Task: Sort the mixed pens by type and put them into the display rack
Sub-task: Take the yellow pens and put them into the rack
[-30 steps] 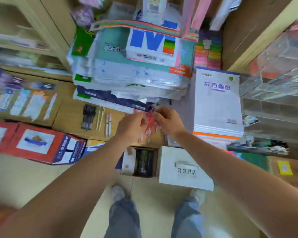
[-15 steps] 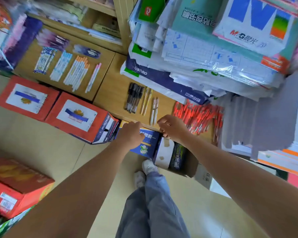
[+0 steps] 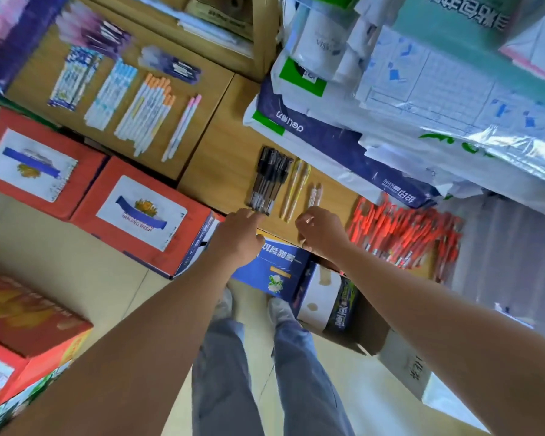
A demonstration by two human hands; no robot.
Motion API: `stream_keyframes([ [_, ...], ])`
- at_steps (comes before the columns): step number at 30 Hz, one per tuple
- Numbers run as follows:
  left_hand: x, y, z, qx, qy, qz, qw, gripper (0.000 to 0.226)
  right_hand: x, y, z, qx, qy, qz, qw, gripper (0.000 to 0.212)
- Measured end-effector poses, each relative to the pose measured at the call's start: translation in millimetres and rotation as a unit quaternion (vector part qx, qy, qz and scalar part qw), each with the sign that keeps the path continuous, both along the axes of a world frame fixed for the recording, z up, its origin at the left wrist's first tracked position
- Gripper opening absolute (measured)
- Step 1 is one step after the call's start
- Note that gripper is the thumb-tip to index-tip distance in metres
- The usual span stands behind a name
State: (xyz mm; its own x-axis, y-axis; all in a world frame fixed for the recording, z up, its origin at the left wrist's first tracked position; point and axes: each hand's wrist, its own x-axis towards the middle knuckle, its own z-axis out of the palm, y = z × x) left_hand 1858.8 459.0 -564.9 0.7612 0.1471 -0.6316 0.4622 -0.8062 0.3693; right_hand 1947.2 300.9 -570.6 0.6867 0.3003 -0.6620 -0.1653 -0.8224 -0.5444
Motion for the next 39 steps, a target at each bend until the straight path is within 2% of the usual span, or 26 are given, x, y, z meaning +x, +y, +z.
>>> stream_keyframes([
  [2,7,6,-14,-0.003,0.000,-0.015,1.000,0.051,5,10,-15,-0.016,-0.009,-0.020,1.000,0.011],
  [8,28,29,-49,0.011,0.003,-0.089,0.996,0.057,21,40,-58,-0.114,-0.067,-0.011,0.991,0.024],
  [11,33,37,-60,0.031,-0.032,-0.106,0.993,0.053,26,49,-69,-0.158,-0.112,-0.050,0.980,0.021],
  [14,38,40,-67,0.052,-0.086,-0.094,0.991,0.044,29,45,-73,-0.192,-0.124,-0.103,0.968,0.041],
  [18,54,36,-70,0.035,-0.135,-0.080,0.987,0.021,27,26,-82,-0.243,-0.099,-0.135,0.955,0.050],
  [23,77,14,-74,0.016,-0.144,-0.070,0.987,0.017,27,16,-86,-0.233,-0.078,-0.114,0.963,0.047],
  [28,99,-11,-80,0.074,-0.094,-0.106,0.987,0.031,32,1,-84,-0.233,-0.079,-0.066,0.967,0.042],
  [32,112,-26,-84,0.115,-0.059,-0.098,0.987,0.045,37,-13,-82,-0.216,-0.087,-0.032,0.972,0.034],
  [39,124,-44,-92,0.135,-0.036,-0.094,0.986,0.034,39,-31,-83,-0.145,-0.083,-0.005,0.986,0.031],
])
